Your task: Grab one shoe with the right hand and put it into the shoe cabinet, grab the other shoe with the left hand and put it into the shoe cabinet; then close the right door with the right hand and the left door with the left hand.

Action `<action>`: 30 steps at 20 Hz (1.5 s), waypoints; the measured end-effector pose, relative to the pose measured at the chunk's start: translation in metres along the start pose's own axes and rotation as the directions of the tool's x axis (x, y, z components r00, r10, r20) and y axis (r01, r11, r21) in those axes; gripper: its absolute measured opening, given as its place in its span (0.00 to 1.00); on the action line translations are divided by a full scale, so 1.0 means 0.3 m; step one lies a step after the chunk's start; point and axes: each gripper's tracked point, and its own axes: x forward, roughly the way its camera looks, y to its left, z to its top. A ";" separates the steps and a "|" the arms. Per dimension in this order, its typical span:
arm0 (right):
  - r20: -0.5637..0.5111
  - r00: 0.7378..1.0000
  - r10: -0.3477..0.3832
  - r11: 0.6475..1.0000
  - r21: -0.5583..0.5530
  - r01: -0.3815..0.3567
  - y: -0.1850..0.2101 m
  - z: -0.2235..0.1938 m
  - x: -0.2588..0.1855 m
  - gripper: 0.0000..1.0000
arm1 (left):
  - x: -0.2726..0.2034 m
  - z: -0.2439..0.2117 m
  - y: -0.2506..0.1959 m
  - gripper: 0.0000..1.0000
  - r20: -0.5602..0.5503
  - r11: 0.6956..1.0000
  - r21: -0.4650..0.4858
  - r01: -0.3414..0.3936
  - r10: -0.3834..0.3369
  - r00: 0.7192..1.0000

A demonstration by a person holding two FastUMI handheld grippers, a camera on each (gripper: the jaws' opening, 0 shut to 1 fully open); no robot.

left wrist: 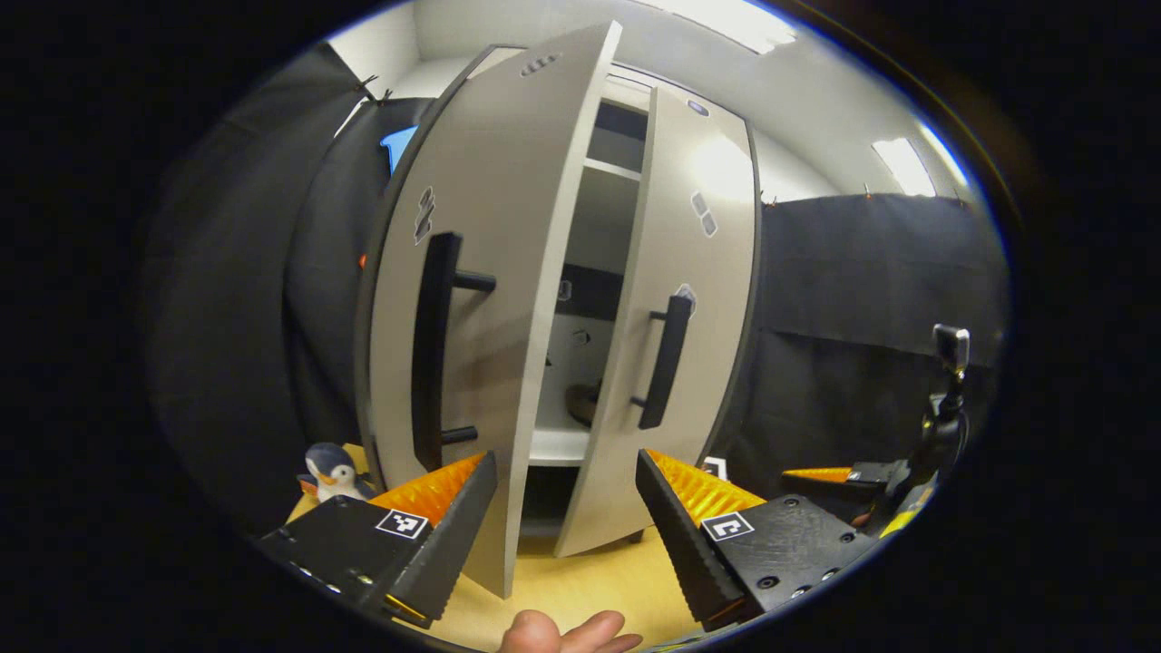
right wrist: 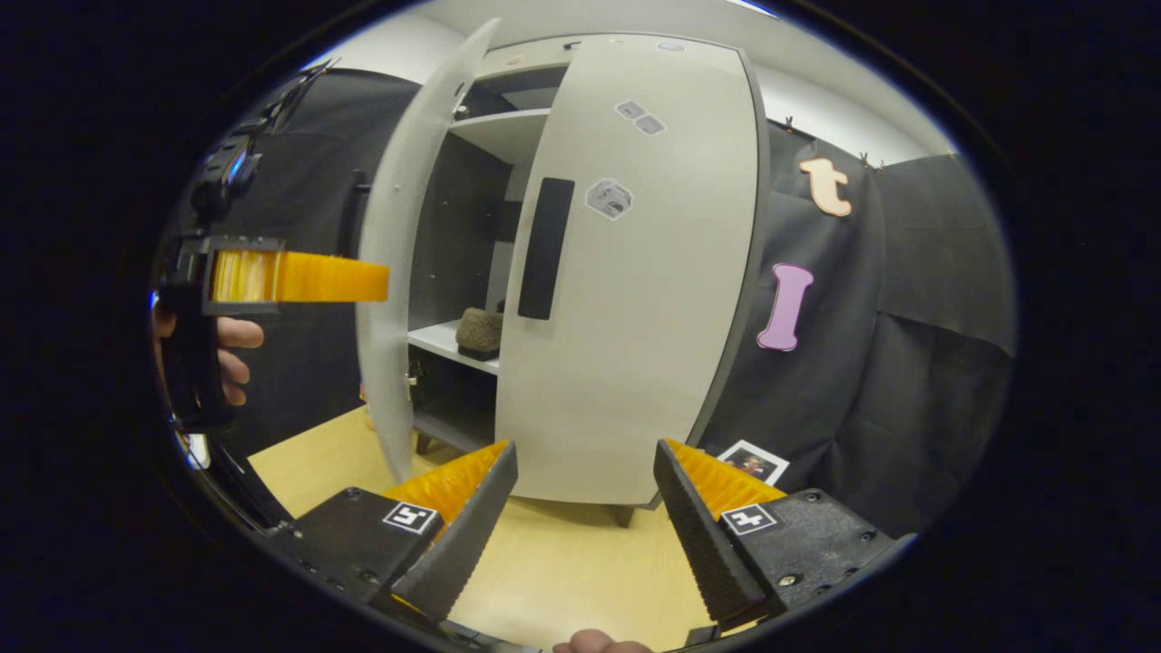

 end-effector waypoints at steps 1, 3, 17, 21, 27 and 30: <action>0.007 1.000 -0.002 1.000 -0.002 0.002 0.000 0.003 -0.005 0.99 | -0.003 0.016 -0.002 0.93 0.017 1.000 -0.006 -0.007 0.007 1.000; 0.015 1.000 0.001 1.000 0.002 -0.002 0.015 0.006 -0.009 0.99 | -0.019 0.010 0.030 0.93 0.019 0.999 -0.005 -0.046 0.046 0.999; 0.132 0.991 0.011 0.996 0.088 -0.023 0.153 0.154 0.067 0.99 | -0.169 -0.202 0.126 0.94 -0.091 0.953 0.196 -0.231 0.252 0.963; 0.113 0.993 0.024 0.993 0.113 -0.037 0.186 0.158 0.096 1.00 | -0.207 -0.231 0.125 0.94 -0.118 0.944 0.237 -0.231 0.264 0.957; 0.118 0.993 0.023 0.992 0.123 -0.037 0.212 0.174 0.118 0.99 | -0.254 -0.245 0.161 0.95 -0.120 0.936 0.233 -0.265 0.298 0.947; 0.098 0.995 0.030 0.994 0.105 -0.041 0.235 0.161 0.135 0.99 | -0.270 -0.246 0.185 0.95 -0.124 0.932 0.226 -0.284 0.317 0.940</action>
